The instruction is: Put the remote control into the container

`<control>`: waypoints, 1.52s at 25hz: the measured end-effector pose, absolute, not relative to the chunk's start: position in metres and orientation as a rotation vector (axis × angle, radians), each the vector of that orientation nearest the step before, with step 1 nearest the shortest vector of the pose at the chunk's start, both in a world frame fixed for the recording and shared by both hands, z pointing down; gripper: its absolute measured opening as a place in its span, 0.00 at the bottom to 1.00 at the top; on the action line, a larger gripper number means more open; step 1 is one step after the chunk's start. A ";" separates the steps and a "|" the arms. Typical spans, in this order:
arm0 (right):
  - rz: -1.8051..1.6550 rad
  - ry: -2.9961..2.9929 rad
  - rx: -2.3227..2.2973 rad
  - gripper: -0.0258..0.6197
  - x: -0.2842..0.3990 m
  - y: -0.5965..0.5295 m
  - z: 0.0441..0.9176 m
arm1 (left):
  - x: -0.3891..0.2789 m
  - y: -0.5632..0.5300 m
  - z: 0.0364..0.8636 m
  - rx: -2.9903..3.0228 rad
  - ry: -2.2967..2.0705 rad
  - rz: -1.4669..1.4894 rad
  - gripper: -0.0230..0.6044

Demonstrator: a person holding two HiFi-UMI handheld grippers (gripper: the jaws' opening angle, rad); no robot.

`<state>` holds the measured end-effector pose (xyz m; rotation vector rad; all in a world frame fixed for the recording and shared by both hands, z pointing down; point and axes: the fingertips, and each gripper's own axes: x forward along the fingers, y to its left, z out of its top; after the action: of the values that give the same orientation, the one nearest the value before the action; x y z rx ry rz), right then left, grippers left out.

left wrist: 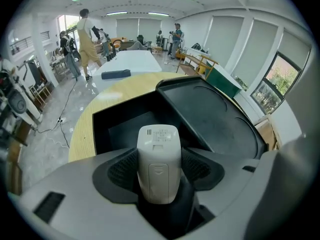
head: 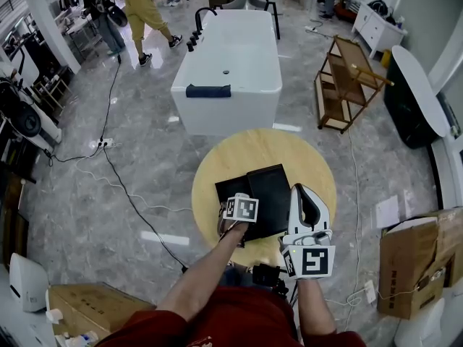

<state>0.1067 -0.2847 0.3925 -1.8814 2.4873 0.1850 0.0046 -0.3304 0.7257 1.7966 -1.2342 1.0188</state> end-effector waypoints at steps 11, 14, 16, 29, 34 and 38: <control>0.181 2.486 -1.883 0.07 0.107 -0.280 0.393 | 0.006 -0.327 0.725 1.809 -1.234 0.971 0.48; 0.185 2.487 -1.879 0.07 0.106 -0.280 0.393 | 0.006 -0.327 0.731 1.800 -1.215 0.951 0.48; 0.189 2.488 -1.877 0.07 0.105 -0.281 0.392 | 0.005 -0.327 0.731 1.803 -1.213 0.946 0.48; 0.202 2.479 -1.879 0.07 0.106 -0.280 0.388 | 0.007 -0.326 0.725 1.828 -1.178 0.889 0.48; 0.201 2.480 -1.881 0.07 0.107 -0.279 0.386 | 0.005 -0.326 0.719 1.841 -1.183 0.842 0.48; 0.203 2.482 -1.879 0.07 0.107 -0.280 0.386 | -0.001 -0.331 0.714 1.862 -1.230 0.794 0.48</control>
<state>0.1074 -0.2800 0.3858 -1.8788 2.4815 0.2029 -0.0006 -0.3309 0.7137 1.8621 -1.2302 0.7942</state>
